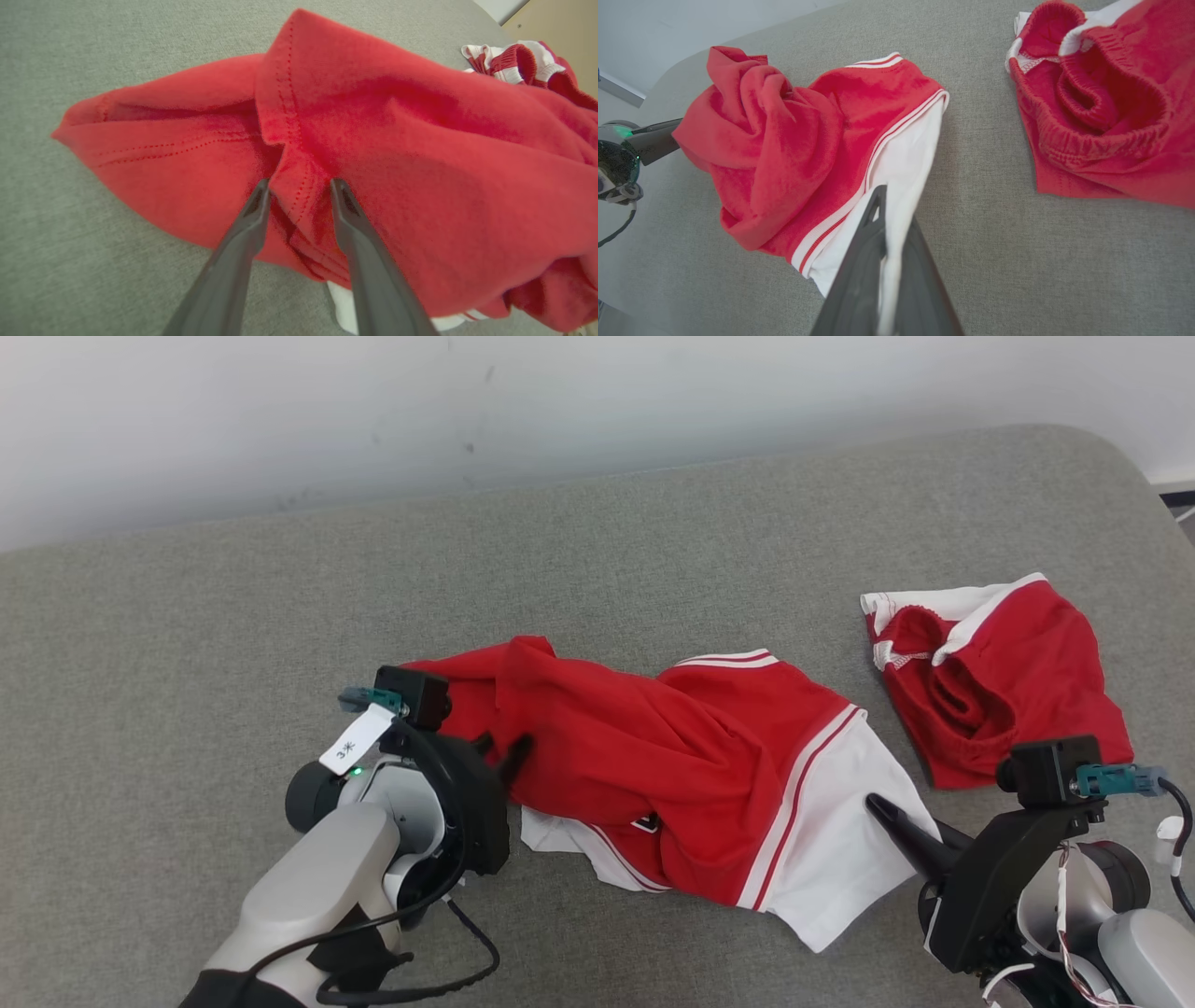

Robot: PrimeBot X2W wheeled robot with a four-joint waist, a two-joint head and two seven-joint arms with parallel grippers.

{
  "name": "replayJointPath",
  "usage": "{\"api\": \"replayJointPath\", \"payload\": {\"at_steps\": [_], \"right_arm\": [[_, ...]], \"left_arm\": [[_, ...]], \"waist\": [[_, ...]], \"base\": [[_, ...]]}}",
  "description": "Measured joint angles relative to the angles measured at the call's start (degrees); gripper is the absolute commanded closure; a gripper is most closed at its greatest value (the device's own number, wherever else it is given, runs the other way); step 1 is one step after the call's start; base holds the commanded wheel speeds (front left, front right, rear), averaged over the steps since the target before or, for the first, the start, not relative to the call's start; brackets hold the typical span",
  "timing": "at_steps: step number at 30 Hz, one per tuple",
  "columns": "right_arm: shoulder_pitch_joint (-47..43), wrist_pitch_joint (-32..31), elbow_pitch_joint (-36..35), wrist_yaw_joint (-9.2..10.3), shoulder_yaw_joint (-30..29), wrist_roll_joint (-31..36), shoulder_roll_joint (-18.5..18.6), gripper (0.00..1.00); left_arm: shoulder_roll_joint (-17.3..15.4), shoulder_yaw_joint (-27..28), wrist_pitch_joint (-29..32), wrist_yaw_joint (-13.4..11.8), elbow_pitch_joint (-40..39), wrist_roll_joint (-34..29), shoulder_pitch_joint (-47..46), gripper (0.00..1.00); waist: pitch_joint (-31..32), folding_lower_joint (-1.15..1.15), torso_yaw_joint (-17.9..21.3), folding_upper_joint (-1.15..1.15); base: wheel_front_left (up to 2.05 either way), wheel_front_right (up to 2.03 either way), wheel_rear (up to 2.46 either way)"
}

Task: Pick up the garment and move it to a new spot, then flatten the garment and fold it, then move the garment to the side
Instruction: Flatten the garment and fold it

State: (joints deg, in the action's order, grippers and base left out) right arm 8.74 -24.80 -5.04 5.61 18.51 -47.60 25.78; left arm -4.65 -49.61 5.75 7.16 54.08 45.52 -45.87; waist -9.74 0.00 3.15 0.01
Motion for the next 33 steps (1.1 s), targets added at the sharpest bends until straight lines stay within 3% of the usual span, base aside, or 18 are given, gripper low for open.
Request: {"api": "replayJointPath", "payload": {"at_steps": [10,21,30,33], "right_arm": [[-0.1,0.4,1.4,0.01,-1.1,0.0,0.0,1.0],[-3.1,4.0,4.7,0.0,-2.0,-0.4,-2.0,1.0],[-5.2,6.3,5.3,-0.05,-2.5,-0.8,-3.0,1.0],[-5.9,7.1,6.0,-0.08,-2.9,-0.9,-3.1,1.0]], "left_arm": [[-1.3,-0.1,-5.8,0.0,1.3,2.0,-2.6,1.0],[-12.7,3.1,-19.7,0.0,1.8,0.9,-1.9,1.0],[-15.7,1.7,-19.9,-2.6,-3.4,-2.2,9.2,1.0],[-15.3,1.9,-19.9,-3.2,-5.4,-2.1,13.3,1.0]], "waist": [[0.4,0.0,-0.9,0.0],[3.7,0.0,-3.6,0.0],[6.1,-0.01,-7.4,0.0],[6.6,-0.01,-8.5,0.0]], "base": [[0.0,0.0,0.0],[0.0,0.0,0.0],[0.0,0.0,0.0],[0.0,0.0,0.0]]}}
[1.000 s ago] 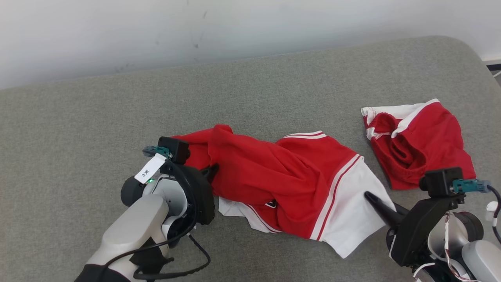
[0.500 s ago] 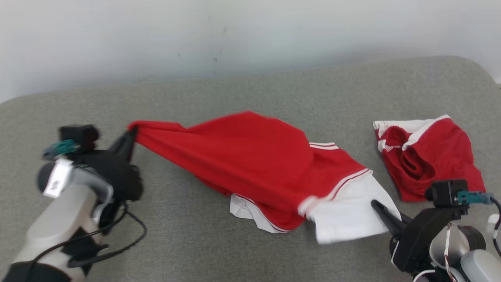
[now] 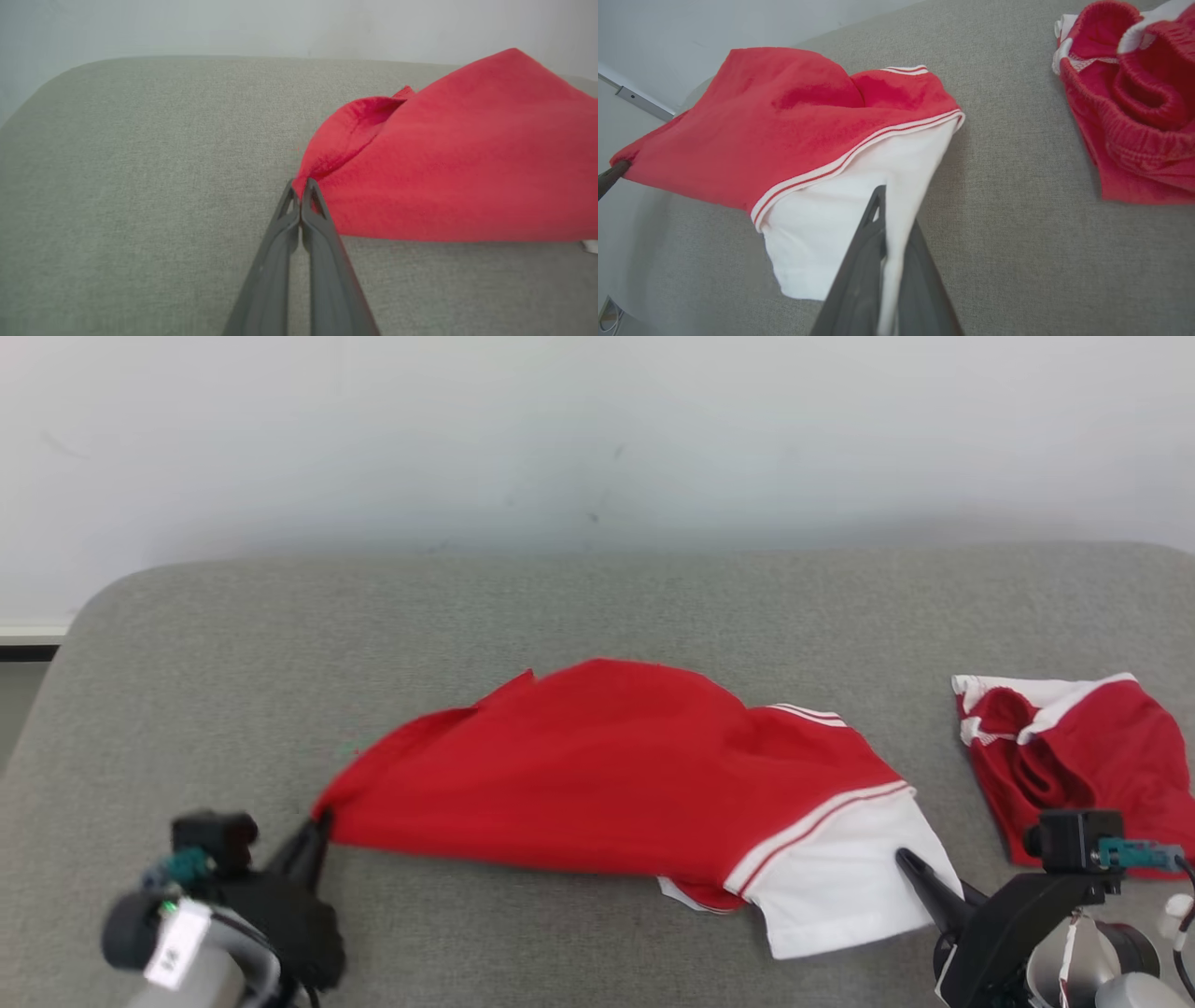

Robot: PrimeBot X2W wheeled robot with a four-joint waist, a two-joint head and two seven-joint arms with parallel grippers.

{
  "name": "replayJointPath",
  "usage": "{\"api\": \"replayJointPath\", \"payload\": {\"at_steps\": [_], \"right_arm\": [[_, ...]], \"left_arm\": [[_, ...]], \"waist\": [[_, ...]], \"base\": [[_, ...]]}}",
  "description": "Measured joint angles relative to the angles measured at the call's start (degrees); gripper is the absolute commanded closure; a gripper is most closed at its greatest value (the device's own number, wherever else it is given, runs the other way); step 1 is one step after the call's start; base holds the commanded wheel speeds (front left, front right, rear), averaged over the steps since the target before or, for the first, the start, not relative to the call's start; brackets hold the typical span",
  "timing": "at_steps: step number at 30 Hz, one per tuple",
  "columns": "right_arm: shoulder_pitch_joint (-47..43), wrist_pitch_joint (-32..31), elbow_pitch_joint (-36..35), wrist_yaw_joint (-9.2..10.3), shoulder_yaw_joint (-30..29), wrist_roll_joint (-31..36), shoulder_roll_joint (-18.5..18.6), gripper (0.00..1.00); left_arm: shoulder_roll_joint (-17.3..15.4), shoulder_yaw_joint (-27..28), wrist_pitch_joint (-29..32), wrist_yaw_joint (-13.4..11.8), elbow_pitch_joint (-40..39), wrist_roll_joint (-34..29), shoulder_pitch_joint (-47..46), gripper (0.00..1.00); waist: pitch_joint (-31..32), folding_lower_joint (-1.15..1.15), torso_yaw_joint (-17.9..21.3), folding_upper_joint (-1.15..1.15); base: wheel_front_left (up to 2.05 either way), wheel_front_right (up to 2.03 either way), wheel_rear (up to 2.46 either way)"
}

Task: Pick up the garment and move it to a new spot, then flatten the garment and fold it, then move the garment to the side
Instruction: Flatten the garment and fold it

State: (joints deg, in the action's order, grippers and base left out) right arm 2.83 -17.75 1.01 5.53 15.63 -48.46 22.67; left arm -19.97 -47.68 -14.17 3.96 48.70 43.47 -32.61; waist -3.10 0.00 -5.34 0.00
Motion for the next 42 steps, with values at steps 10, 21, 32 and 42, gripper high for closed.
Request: {"api": "replayJointPath", "payload": {"at_steps": [10,21,32,42], "right_arm": [[0.2,1.3,1.5,-0.68,-0.2,0.0,-0.2,1.0],[2.6,4.2,2.0,-0.76,-3.3,0.0,0.2,1.0],[3.5,5.7,2.5,-0.91,-3.8,0.2,0.5,1.0],[10.0,9.2,4.7,-1.24,-6.7,0.1,-0.8,1.0]], "left_arm": [[0.5,1.5,0.0,-2.9,-6.4,0.5,6.9,1.0],[-0.9,2.1,-0.2,-4.9,-12.5,-0.6,9.6,1.0],[0.3,1.6,-0.2,-5.2,-15.5,-1.1,12.7,1.0],[0.4,5.6,-0.3,-7.5,-21.9,-4.2,7.1,1.0]], "waist": [[1.6,0.0,-1.6,0.0],[1.4,0.0,-2.3,0.0],[0.9,0.0,-2.2,0.0],[0.9,0.0,-1.6,0.0]], "base": [[0.0,0.0,0.0],[0.0,0.0,0.0],[0.0,0.0,0.0],[0.0,0.0,0.0]]}}
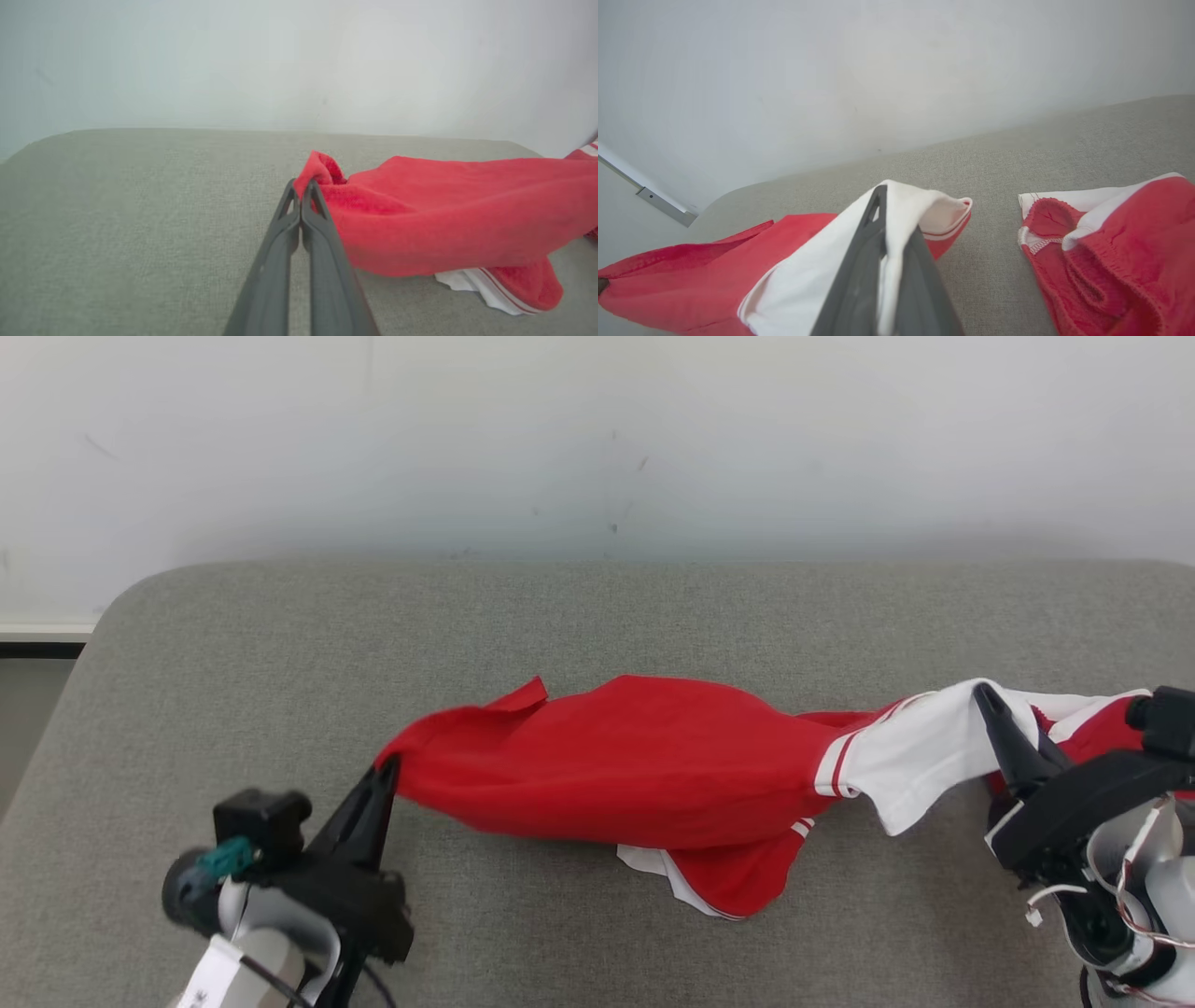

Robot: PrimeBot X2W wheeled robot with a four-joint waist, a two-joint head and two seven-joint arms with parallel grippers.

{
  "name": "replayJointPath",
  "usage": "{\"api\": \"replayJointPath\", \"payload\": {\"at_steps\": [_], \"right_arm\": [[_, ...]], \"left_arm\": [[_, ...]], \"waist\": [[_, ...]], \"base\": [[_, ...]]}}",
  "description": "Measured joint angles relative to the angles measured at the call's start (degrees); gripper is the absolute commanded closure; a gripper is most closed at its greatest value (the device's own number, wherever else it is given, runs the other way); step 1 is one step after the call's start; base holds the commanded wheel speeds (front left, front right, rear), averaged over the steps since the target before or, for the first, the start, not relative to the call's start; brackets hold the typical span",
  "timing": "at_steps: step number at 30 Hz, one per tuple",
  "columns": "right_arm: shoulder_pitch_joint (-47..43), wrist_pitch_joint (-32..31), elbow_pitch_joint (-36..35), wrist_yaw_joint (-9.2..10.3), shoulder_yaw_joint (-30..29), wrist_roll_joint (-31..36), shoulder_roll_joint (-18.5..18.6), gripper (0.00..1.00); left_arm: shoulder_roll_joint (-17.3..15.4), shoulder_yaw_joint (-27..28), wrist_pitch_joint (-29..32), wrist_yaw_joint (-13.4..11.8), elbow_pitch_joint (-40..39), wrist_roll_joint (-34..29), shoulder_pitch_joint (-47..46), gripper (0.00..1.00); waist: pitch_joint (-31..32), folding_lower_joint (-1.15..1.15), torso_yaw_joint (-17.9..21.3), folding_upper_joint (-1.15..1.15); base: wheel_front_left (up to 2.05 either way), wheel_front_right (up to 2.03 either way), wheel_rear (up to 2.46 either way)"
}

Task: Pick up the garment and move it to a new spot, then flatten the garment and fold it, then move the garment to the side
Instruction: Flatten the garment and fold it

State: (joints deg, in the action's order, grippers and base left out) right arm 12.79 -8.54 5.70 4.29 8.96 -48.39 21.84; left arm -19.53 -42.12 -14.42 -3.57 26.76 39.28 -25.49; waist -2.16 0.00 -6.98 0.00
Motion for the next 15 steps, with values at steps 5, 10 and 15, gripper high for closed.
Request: {"api": "replayJointPath", "payload": {"at_steps": [5,10,15], "right_arm": [[1.9,0.7,2.0,0.01,0.8,0.0,-1.5,1.0],[3.5,1.6,3.7,-0.01,1.9,0.3,-2.5,1.0],[4.9,2.1,5.6,-0.36,3.1,0.8,-3.3,1.0]], "left_arm": [[2.7,0.4,0.0,0.1,0.8,-1.2,-4.4,1.0],[5.4,-0.6,0.0,2.6,5.7,-1.9,-9.7,1.0],[8.8,-3.3,0.0,5.9,11.4,-2.9,-14.0,1.0]], "waist": [[-0.3,0.0,0.2,0.0],[-0.8,0.01,0.5,0.0],[-1.2,0.01,1.3,0.0]], "base": [[0.0,0.0,0.0],[0.0,0.0,0.0],[0.0,0.0,0.0]]}}
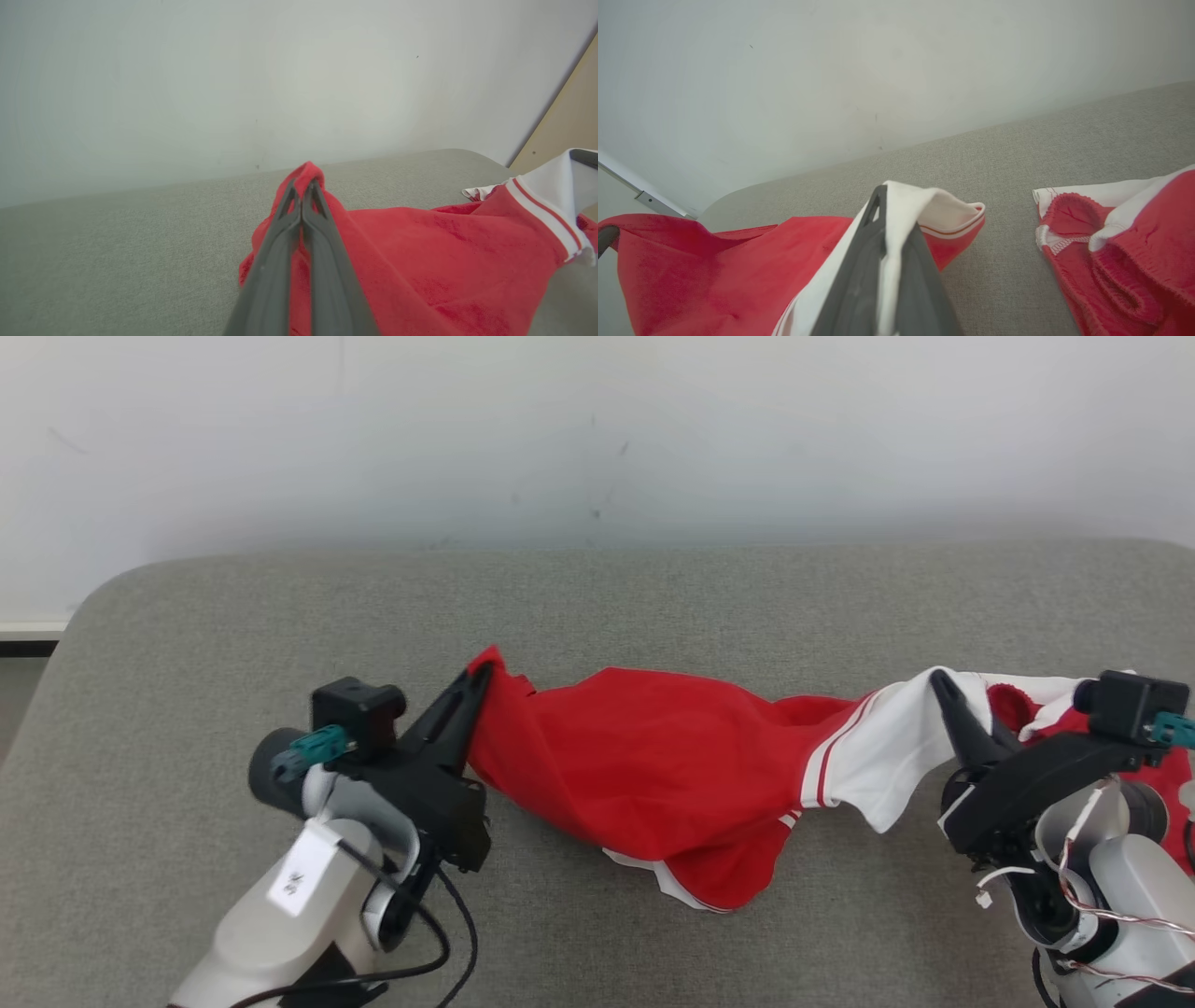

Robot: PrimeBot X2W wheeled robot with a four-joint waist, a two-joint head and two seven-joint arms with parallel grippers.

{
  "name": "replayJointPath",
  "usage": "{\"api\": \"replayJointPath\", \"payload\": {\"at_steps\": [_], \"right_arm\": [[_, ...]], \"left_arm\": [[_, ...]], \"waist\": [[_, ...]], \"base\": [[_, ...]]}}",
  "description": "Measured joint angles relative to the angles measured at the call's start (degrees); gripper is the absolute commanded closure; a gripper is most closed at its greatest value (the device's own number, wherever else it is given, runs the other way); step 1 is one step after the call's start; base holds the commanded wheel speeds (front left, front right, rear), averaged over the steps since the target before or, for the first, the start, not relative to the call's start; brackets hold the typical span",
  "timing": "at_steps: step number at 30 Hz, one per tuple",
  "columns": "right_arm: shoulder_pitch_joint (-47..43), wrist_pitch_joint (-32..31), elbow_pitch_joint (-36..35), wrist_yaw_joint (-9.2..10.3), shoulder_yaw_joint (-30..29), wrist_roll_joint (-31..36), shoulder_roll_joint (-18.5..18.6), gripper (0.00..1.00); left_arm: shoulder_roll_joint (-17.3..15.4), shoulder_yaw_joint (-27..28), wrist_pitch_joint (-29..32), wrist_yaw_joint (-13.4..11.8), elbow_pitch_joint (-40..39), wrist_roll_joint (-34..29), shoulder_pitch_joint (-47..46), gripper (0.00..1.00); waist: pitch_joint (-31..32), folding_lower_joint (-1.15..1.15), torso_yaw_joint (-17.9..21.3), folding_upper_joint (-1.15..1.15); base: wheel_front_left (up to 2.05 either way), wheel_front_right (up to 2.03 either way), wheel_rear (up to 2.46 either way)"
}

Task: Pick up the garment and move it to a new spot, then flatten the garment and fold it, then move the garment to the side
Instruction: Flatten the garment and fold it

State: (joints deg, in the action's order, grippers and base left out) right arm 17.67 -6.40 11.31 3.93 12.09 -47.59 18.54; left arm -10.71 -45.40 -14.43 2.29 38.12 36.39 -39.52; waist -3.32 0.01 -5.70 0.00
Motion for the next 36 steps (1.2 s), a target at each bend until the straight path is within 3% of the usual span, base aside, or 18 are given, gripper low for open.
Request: {"api": "replayJointPath", "payload": {"at_steps": [8,16,18,19,33,36], "right_arm": [[0.8,0.5,1.4,-0.99,2.3,1.6,-1.1,1.0],[0.8,1.4,1.9,-1.47,2.6,2.4,-1.2,1.0],[0.8,1.7,2.2,-1.7,2.8,2.5,-1.2,1.0],[0.9,1.9,2.3,-1.75,2.9,2.6,-1.2,1.0],[1.0,3.8,3.4,-2.0,2.2,2.8,-0.9,1.0],[0.4,4.0,3.7,-2.26,2.2,2.8,-0.9,1.0]], "left_arm": [[4.3,-2.8,0.0,3.3,8.5,-0.5,-2.2,1.0],[8.4,-5.3,0.1,4.4,12.7,-0.4,-5.0,1.0],[8.4,-5.2,0.1,4.4,13.5,0.0,-5.9,0.49],[8.4,-5.2,0.1,4.4,13.9,0.1,-6.2,0.0],[8.3,-6.1,0.1,4.8,16.2,0.9,-6.9,0.0],[7.1,-9.7,0.1,4.9,15.1,0.9,-6.8,0.0]], "waist": [[-0.5,0.0,2.1,0.0],[-1.6,0.0,3.2,0.0],[-1.7,0.0,3.2,0.0],[-1.7,0.0,3.2,0.0],[-1.6,-0.01,1.0,0.0],[-1.4,-0.01,0.5,0.0]], "base": [[0.0,0.0,0.0],[0.0,0.0,0.0],[0.0,0.0,0.0],[0.0,0.0,0.0],[0.0,0.0,0.0],[0.0,0.0,0.0]]}}
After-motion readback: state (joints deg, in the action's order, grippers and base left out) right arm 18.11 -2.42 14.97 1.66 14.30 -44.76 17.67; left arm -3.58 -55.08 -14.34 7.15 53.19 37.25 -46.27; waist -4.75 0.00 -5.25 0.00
